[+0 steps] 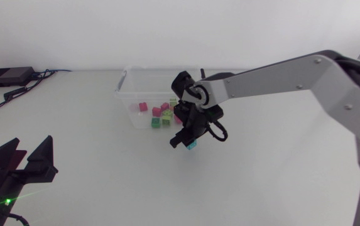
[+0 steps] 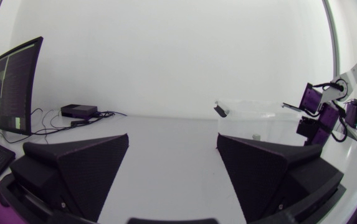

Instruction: Pick up the duplo bricks and place them in the container

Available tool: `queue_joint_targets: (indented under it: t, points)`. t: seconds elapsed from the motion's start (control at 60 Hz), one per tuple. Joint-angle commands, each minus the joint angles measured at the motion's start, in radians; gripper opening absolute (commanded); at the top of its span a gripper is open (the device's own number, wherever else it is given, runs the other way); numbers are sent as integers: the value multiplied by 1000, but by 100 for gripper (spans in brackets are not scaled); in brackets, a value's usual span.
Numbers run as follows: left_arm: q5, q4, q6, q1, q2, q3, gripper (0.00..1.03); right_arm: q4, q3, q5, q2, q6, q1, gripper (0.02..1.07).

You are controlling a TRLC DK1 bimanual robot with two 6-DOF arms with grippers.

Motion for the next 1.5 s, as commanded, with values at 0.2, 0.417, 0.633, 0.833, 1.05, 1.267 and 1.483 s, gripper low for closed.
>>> queue_joint_targets:
  t: [0.2, 0.417, 0.633, 0.833, 1.05, 1.267, 1.483]
  points:
    - [-6, -5, 12, -4, -12, -14, 99, -108, 148, 23, -234, 6, -19, 30]
    - [-6, -5, 12, -4, -10, -14, 99, 38, 274, 36, -199, -11, -19, 30]
    - [-6, -3, 12, -4, -12, -14, 99, 234, 325, 36, -64, -34, -39, 34]
    - [-6, -3, 12, -4, -10, -14, 99, 274, 365, 38, 1, -39, -45, 97]
    - [-6, -3, 12, -4, -10, -14, 99, 295, 240, 84, -177, -68, -58, 97]
    - [-6, -5, 12, -4, -10, -14, 99, 338, -4, 153, -466, -82, -125, 101]
    - [-6, -5, 12, -4, -10, -14, 99, 417, -272, 190, -751, -82, -223, 102]
